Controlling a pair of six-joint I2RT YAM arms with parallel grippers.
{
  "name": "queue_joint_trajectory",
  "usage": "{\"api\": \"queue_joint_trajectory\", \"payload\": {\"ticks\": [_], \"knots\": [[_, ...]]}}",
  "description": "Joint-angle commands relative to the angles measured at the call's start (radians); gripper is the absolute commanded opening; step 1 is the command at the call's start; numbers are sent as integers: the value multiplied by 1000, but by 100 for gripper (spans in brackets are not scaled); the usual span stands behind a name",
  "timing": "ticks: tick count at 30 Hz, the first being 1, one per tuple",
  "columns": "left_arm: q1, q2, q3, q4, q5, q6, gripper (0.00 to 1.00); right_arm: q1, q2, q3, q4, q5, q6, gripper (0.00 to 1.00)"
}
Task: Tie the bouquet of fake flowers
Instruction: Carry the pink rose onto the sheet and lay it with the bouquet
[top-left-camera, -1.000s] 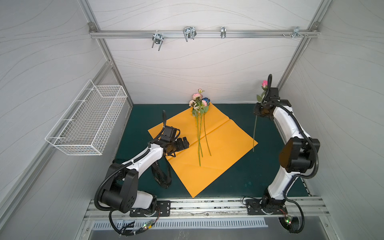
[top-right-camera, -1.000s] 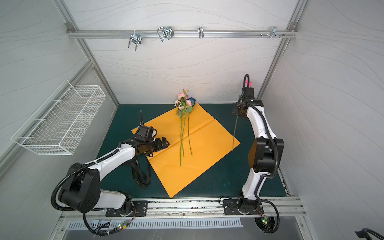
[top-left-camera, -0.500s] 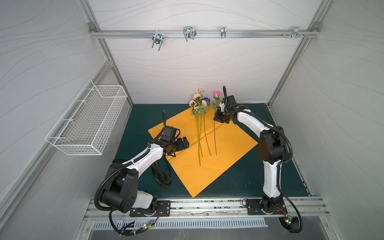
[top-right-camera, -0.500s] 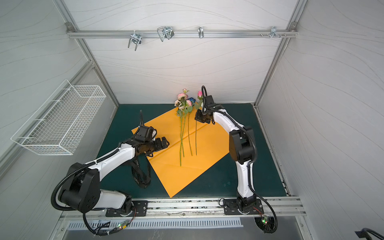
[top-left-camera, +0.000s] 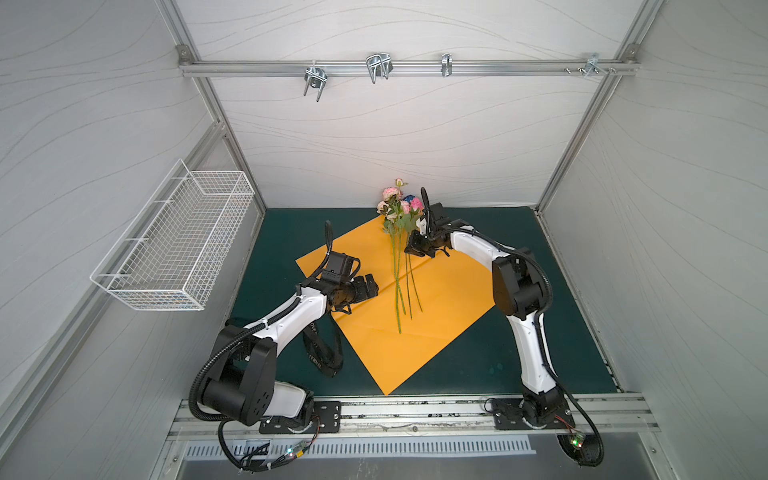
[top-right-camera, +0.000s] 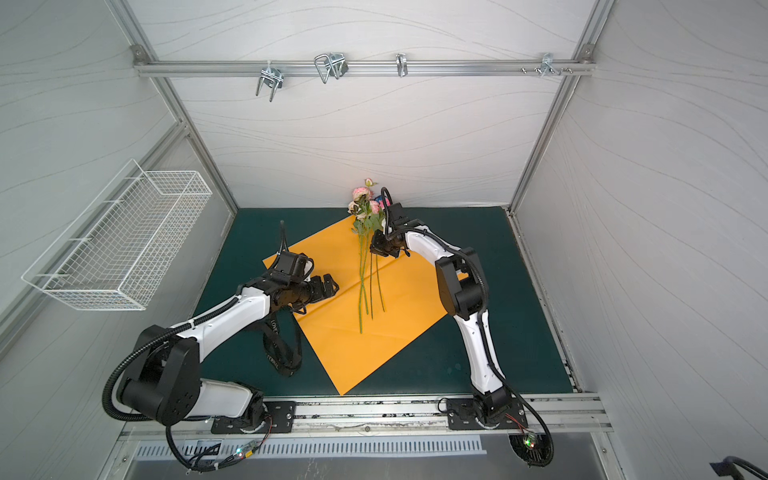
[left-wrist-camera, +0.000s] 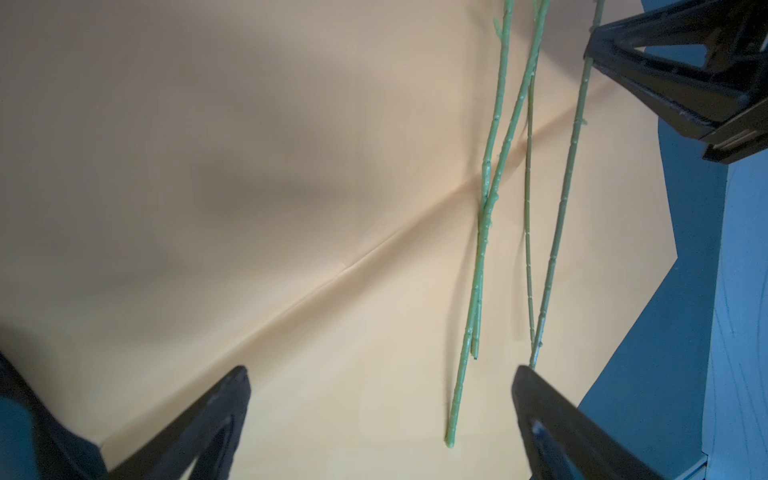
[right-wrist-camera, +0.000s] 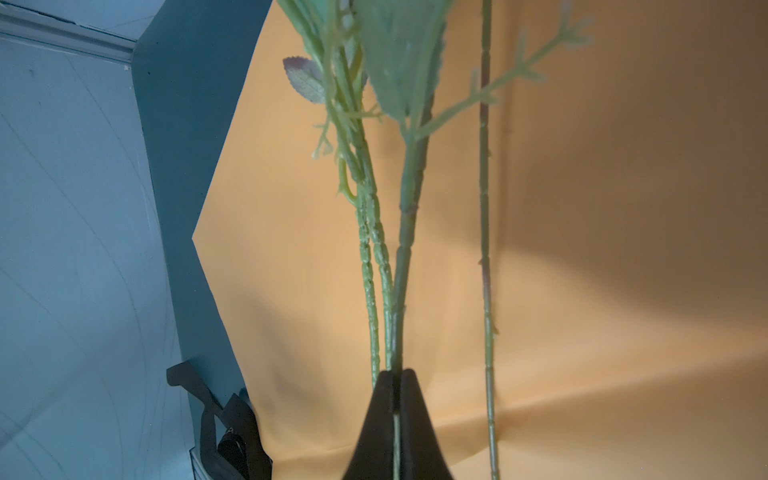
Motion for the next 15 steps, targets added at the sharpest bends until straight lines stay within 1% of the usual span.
{"api": "queue_joint_trajectory", "payload": {"ticks": [1, 6, 10, 15], "knots": [[-5, 7, 23, 21, 2, -8, 99, 4, 29, -5, 25, -21, 24, 5], [-5, 6, 28, 18, 2, -6, 99, 3, 49, -7, 20, -17, 10, 9], [-5, 3, 28, 15, 2, -6, 99, 3, 68, 4, 7, -14, 4, 10], [-5, -11, 21, 8, -1, -10, 99, 4, 76, 7, 1, -13, -7, 17]]}}
